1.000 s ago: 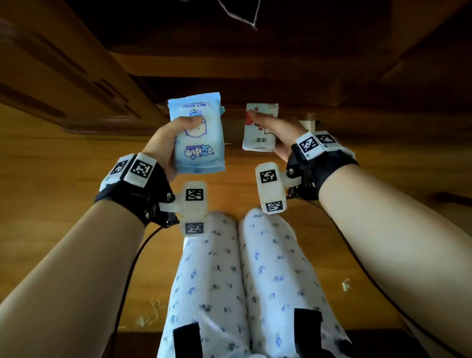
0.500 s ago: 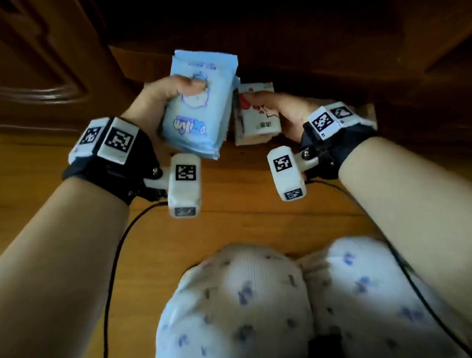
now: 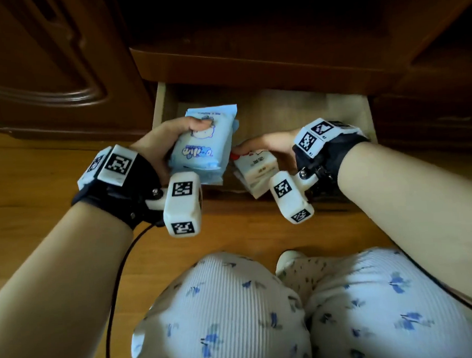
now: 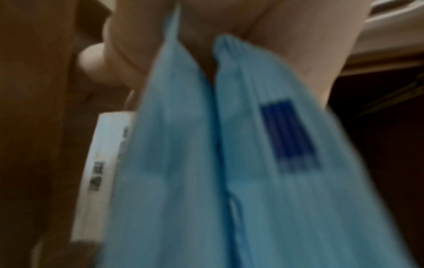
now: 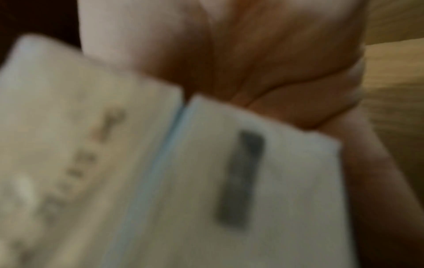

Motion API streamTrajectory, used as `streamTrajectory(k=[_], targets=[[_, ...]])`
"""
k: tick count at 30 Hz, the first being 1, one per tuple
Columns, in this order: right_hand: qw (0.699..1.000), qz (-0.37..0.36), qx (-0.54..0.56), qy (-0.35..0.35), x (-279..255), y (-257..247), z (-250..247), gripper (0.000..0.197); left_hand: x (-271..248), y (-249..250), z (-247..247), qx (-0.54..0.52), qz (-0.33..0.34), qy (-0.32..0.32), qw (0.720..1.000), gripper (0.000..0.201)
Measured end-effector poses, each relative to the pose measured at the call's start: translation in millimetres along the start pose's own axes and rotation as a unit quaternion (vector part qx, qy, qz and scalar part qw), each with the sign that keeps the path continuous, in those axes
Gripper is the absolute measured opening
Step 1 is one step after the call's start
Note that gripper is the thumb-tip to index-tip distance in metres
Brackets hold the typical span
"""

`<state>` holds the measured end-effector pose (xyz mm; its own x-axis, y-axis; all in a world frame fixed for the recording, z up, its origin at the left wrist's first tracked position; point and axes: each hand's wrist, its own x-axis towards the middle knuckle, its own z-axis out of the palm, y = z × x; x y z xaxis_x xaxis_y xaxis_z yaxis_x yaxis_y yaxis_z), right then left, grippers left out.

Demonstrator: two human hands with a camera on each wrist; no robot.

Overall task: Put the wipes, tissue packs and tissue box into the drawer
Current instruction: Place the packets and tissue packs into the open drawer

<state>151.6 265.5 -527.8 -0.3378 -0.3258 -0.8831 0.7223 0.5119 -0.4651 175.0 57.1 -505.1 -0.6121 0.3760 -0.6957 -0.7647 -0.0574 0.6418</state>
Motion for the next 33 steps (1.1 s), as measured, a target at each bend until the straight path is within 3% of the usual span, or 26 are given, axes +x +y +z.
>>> streamTrajectory(k=[4,7,11,15,18,19,21,23,24,26,29,30,33], targets=[[0.996,0.046,-0.065,-0.044,9,0,15,0.041,-8,-13,-9,-0.009,-0.024,0.018,1.0,0.026],[0.997,0.032,-0.068,-0.029,8,-3,13,0.027,-8,-11,-10,-0.014,-0.019,0.032,0.999,0.025],[0.998,-0.009,0.003,0.067,10,-4,-4,0.027,-2,-1,-3,-0.01,-0.012,0.033,0.999,0.027],[0.981,-0.003,-0.019,0.192,17,0,-21,0.021,5,6,7,0.006,-0.011,0.032,0.999,0.022],[0.967,0.057,-0.135,0.21,32,6,-27,0.046,13,5,8,0.002,-0.008,0.036,0.999,0.019],[0.963,0.069,-0.151,0.214,44,11,-35,0.056,15,4,8,-0.002,-0.008,0.038,0.999,0.019],[0.961,0.069,-0.133,0.232,55,17,-42,0.056,18,2,7,-0.009,-0.009,0.045,0.999,0.018],[0.951,0.084,-0.17,0.246,49,16,-41,0.074,20,1,7,-0.015,-0.01,0.051,0.999,0.018],[0.949,0.07,-0.178,0.25,41,15,-38,0.077,21,0,6,-0.015,-0.011,0.052,0.998,0.018],[0.949,0.022,-0.175,0.26,38,8,-39,0.059,20,1,7,-0.008,-0.017,0.052,0.998,0.02],[0.937,-0.1,-0.107,0.316,27,-22,-32,0.044,20,4,5,-0.005,-0.014,0.051,0.999,0.021],[0.943,-0.13,-0.073,0.298,20,-35,-21,0.04,20,6,4,-0.009,-0.01,0.055,0.998,0.021],[0.976,-0.15,0.004,0.156,5,-58,2,0.049,18,12,5,-0.029,0.007,0.065,0.997,0.023]])
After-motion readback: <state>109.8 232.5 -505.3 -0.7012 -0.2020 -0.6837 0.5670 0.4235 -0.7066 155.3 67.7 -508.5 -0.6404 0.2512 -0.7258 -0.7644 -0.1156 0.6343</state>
